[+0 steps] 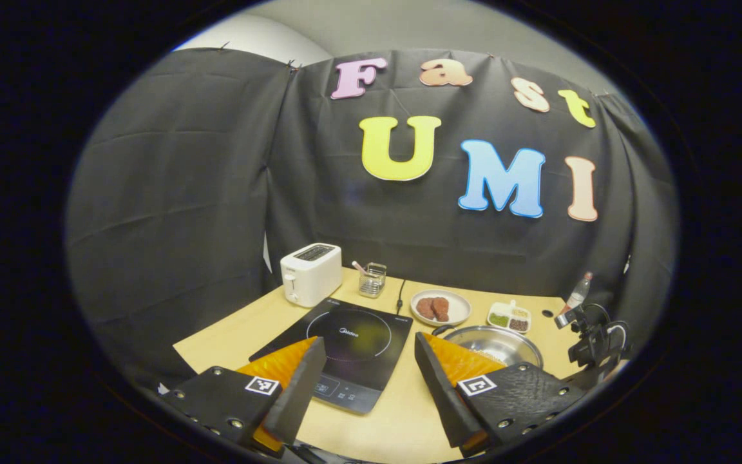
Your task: First push the handle of the pot to place it horizontally, then grasp the pot with both hands and set it on the induction cooktop.
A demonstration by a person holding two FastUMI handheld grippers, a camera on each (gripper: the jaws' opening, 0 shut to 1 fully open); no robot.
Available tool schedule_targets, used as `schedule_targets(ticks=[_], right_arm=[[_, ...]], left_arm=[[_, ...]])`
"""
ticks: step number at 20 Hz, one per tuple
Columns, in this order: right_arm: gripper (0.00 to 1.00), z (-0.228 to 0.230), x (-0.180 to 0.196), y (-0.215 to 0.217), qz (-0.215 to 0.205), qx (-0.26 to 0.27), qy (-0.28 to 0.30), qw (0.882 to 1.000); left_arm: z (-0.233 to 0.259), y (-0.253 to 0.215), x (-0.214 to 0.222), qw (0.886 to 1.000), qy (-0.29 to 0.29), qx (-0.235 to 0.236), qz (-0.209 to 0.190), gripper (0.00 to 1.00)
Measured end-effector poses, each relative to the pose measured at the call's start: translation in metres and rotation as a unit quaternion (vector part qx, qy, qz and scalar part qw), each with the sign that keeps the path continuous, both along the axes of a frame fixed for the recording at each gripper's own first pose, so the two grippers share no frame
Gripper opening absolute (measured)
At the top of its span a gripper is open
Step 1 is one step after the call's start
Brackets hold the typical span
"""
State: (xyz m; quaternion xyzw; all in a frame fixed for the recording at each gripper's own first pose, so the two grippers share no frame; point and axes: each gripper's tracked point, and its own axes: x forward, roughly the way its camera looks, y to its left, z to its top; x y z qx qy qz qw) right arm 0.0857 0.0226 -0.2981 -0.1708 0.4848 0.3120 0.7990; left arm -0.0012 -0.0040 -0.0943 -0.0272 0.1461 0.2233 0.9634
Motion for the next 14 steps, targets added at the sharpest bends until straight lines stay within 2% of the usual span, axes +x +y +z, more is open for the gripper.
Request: schedule_targets(ticks=[4, 5, 9, 14], right_arm=[[0.02, 0.002, 0.003, -0.005, 0.013, 0.008, 0.002, 1.0], [0.02, 0.001, 0.007, -0.008, 0.013, 0.005, -0.004, 1.0], [0.02, 0.003, 0.021, -0.022, 0.004, 0.005, -0.011, 1.0], [0.02, 0.009, 0.04, -0.033, -0.003, 0.015, -0.016, 1.0]], left_arm=[[-0.002, -0.013, 0.005, 1.0, 0.009, 0.008, 0.004, 0.84], [-0.001, -0.018, 0.007, 1.0, 0.01, 0.01, 0.004, 0.82], [-0.003, -0.034, 0.013, 1.0, 0.014, 0.017, 0.001, 0.82], [-0.004, -0.049, 0.01, 1.0, 0.016, 0.019, 0.018, 0.84]])
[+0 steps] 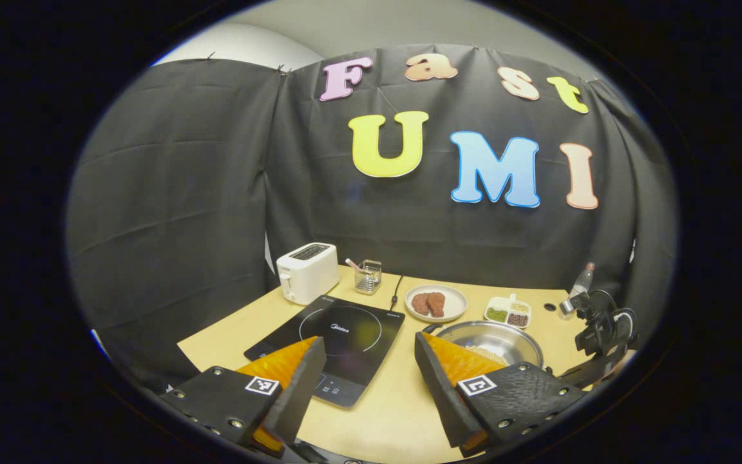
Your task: First push the handle of the pot to place it horizontally, then grasp the pot with both hands and set it on the induction cooktop.
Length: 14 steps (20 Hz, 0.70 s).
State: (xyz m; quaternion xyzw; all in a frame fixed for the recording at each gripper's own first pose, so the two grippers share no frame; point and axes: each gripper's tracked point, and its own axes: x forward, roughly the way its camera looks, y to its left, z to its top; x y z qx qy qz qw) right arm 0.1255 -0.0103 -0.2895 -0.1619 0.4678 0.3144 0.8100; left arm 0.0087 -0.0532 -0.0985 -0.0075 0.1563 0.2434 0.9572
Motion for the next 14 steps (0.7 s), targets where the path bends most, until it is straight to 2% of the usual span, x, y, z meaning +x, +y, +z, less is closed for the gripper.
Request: schedule_targets(ticks=[2, 7, 14], right_arm=[[0.02, 0.001, 0.007, -0.005, 0.003, -0.001, -0.004, 1.0], [0.02, -0.001, 0.02, -0.016, 0.004, 0.001, -0.012, 1.0], [0.02, -0.002, 0.042, -0.032, -0.034, -0.003, -0.021, 0.999]], left_arm=[[-0.002, -0.008, -0.002, 1.0, 0.002, 0.002, 0.007, 0.82], [-0.008, -0.028, -0.006, 1.0, 0.004, 0.001, 0.017, 0.84], [-0.009, -0.033, 0.004, 1.0, 0.004, -0.001, 0.001, 0.82]])
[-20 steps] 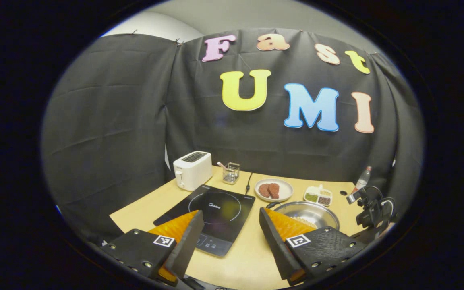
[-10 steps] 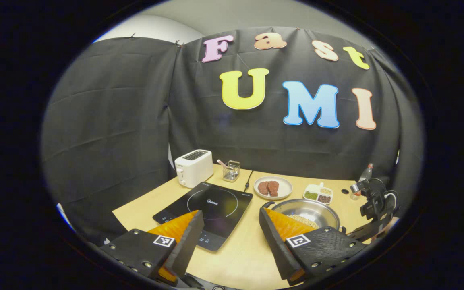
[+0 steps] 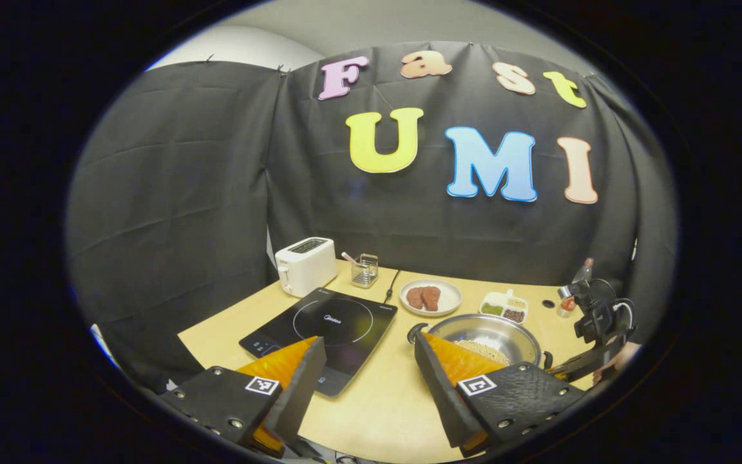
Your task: First push the handle of the pot to place it horizontally, then grasp the pot with both hands and set it on the induction cooktop.
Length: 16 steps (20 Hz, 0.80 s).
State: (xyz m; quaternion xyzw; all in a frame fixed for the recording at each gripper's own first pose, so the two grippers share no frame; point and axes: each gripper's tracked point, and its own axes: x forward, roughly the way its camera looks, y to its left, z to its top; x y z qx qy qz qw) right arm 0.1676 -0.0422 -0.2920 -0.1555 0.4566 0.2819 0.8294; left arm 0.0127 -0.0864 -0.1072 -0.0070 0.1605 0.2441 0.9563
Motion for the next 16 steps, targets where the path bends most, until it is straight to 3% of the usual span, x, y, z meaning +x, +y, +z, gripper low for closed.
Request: schedule_targets(ticks=[8, 14, 16], right_arm=[[0.02, 0.005, 0.025, -0.01, -0.069, -0.009, -0.018, 0.997], [0.04, 0.018, 0.038, -0.023, -0.164, 0.02, -0.036, 0.986], [0.31, 0.025, 0.04, -0.037, -0.183, 0.018, -0.051, 0.982]], left_arm=[[-0.016, 0.026, 0.03, 0.998, 0.018, -0.005, -0.054, 0.82], [-0.039, 0.039, 0.064, 0.994, 0.032, -0.034, -0.103, 0.85], [-0.05, 0.045, 0.079, 0.992, 0.035, -0.043, -0.112, 0.85]])
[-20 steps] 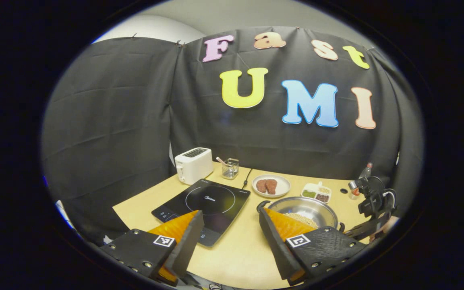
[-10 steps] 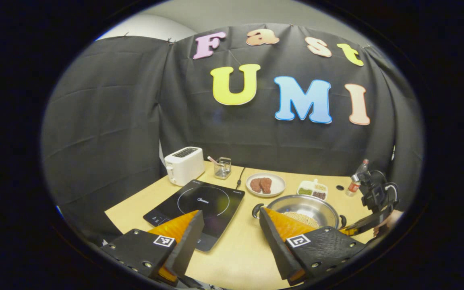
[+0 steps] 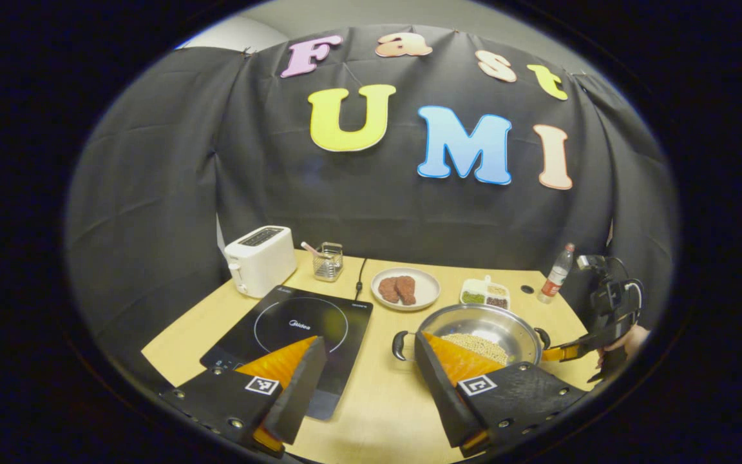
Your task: First push the handle of the pot to place it horizontally, then grasp the pot with both hands and set it on the induction cooktop.
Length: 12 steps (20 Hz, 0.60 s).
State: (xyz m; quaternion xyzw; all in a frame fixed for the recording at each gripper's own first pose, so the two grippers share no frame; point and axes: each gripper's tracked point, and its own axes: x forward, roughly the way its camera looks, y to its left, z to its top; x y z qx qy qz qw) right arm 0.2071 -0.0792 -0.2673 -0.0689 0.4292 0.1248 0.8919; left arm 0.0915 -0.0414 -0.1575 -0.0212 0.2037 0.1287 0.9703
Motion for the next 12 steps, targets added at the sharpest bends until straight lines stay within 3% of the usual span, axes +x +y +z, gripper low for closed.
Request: schedule_targets(ticks=[1, 2, 4, 5, 12], right_arm=[[0.52, 0.003, -0.002, -0.002, -0.004, 0.005, -0.002, 1.0], [0.51, 0.007, -0.004, -0.003, -0.007, 0.014, -0.004, 1.0], [0.78, 0.015, -0.004, -0.006, -0.015, 0.034, -0.011, 0.999], [0.97, 0.021, -0.002, -0.005, -0.02, 0.048, -0.016, 0.998], [0.98, 0.039, 0.022, 0.013, -0.034, 0.118, -0.029, 0.992]], left_arm=[[-0.008, 0.002, 0.01, 1.0, 0.002, -0.007, -0.005, 0.85], [-0.018, 0.001, 0.018, 1.0, 0.006, -0.017, -0.011, 0.85], [-0.037, 0.0, 0.036, 0.998, 0.014, -0.049, -0.022, 0.85], [-0.044, -0.001, 0.044, 0.997, 0.019, -0.064, -0.027, 0.85], [-0.081, -0.015, 0.095, 0.989, 0.06, -0.087, -0.106, 0.85]])
